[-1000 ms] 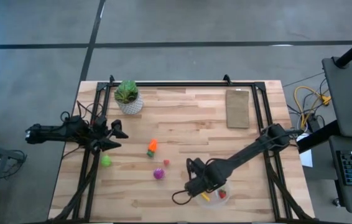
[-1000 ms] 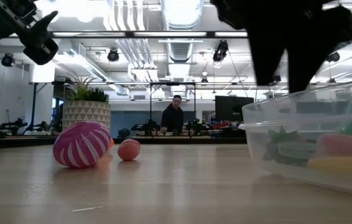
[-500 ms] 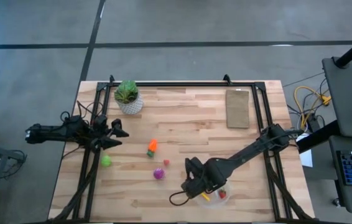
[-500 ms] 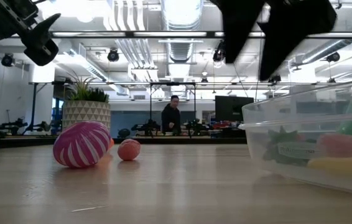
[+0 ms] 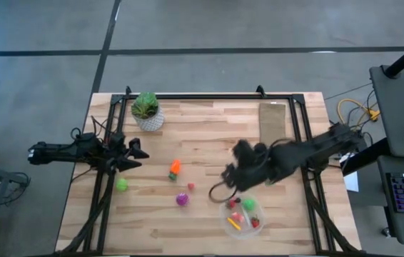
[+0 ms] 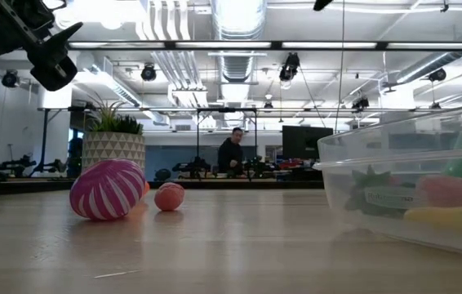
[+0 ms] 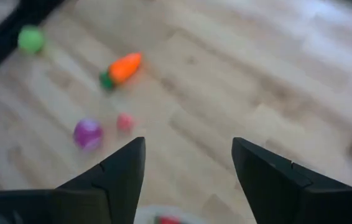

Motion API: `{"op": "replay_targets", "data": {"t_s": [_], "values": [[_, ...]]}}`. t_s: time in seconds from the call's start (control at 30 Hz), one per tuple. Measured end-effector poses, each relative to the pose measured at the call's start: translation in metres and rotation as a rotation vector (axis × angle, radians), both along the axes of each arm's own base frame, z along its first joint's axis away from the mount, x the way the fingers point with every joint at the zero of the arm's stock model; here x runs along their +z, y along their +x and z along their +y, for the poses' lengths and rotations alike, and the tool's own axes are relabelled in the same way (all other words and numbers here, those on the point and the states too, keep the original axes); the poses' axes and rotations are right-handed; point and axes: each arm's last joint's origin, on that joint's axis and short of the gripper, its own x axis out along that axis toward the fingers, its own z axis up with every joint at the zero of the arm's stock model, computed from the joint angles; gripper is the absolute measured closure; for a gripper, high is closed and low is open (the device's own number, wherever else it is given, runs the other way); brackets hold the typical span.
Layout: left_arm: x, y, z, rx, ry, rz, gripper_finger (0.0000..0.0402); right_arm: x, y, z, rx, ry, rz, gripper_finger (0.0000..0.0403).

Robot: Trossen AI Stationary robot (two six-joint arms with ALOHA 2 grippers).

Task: Pick and placing Produce into tupperware
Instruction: Put the cabbage into the transparent bin

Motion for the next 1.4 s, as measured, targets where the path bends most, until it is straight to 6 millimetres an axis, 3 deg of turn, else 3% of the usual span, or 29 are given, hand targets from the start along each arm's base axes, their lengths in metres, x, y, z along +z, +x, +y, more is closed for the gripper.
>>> {"op": "replay_targets", "data": {"t_s": [0.2,0.37,0.5,0.63,0.73,0.87,1.07,1.2,1.4], "values": [[0.000,0.000,-0.001,-0.032,-0.063,0.022,0.0162,0.004,-0.041,-0.034,-0.105,0.008,-0.057,0.0172],[0.002,0.000,0.000,-0.030,-0.144,0.039,0.0162,-0.017,-0.077,-0.054,-0.181,0.046,-0.128,0.0172],[0.014,-0.001,0.000,-0.035,-0.239,0.043,0.0162,-0.033,-0.102,-0.068,-0.247,0.053,-0.220,0.0172],[0.037,0.000,0.001,-0.013,-0.214,0.030,0.0162,-0.045,-0.116,-0.079,-0.261,0.055,-0.297,0.0172],[0.052,0.001,0.000,0.008,-0.132,0.158,0.0162,-0.051,-0.121,-0.086,-0.254,0.035,-0.326,0.0172],[0.068,0.000,0.001,0.035,0.034,0.466,0.0162,-0.053,-0.121,-0.094,-0.235,-0.007,-0.322,0.0172],[0.083,0.001,0.001,0.000,0.191,0.796,0.0162,-0.060,-0.118,-0.102,-0.193,-0.039,-0.277,0.0172],[0.085,0.004,0.001,-0.007,0.204,0.850,0.0162,-0.064,-0.111,-0.108,-0.147,-0.077,-0.334,0.0172],[0.086,0.001,0.001,-0.005,0.196,0.845,0.0162,-0.064,-0.105,-0.120,-0.015,-0.123,-0.580,0.0180]]}}
